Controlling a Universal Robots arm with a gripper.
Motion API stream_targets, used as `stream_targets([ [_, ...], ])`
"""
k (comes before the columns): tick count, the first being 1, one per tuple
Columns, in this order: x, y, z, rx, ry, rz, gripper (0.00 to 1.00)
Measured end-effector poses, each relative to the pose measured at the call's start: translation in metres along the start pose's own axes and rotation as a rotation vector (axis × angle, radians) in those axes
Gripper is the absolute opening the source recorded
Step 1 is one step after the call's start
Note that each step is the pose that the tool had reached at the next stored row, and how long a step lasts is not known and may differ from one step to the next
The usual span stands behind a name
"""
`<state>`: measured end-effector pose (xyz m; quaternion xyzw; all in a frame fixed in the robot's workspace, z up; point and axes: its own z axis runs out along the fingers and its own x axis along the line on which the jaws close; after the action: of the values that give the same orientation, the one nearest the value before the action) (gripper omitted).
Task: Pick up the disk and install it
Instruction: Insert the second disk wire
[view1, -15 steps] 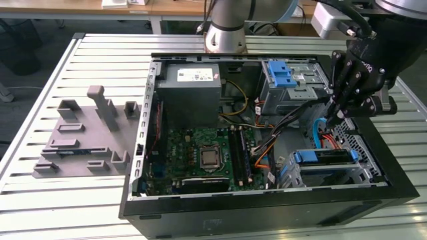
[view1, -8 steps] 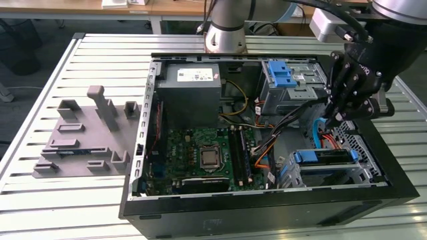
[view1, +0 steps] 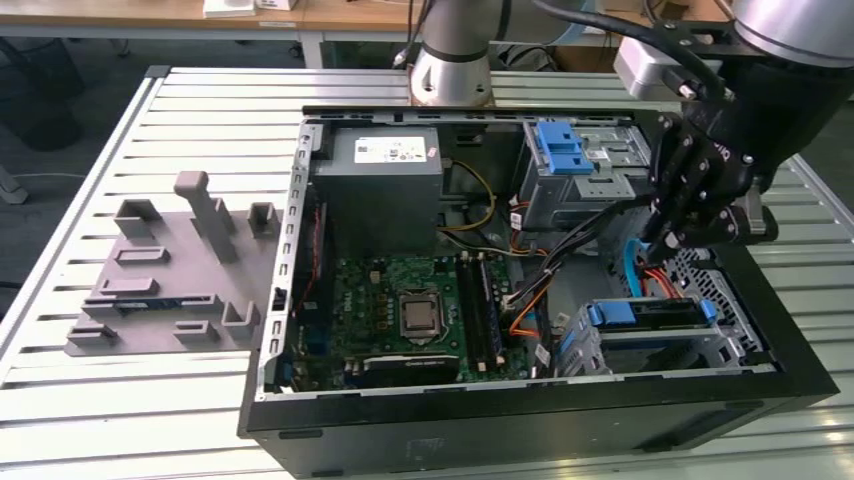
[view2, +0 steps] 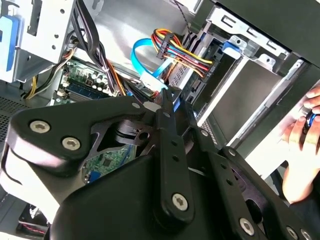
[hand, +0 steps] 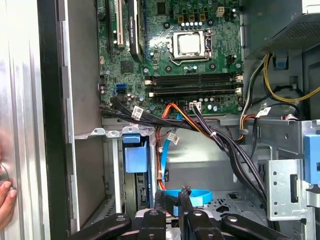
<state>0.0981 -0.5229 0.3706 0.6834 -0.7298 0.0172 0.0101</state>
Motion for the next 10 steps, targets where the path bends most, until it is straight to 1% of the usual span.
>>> stream_targets([
  [5, -0.0003, -0.0003, 0.0060, -0.0004, 0.0001, 0.000, 0.25],
  [10, -0.0004, -0.0003, 0.0089, -0.0003, 0.0001, 0.000, 0.25],
])
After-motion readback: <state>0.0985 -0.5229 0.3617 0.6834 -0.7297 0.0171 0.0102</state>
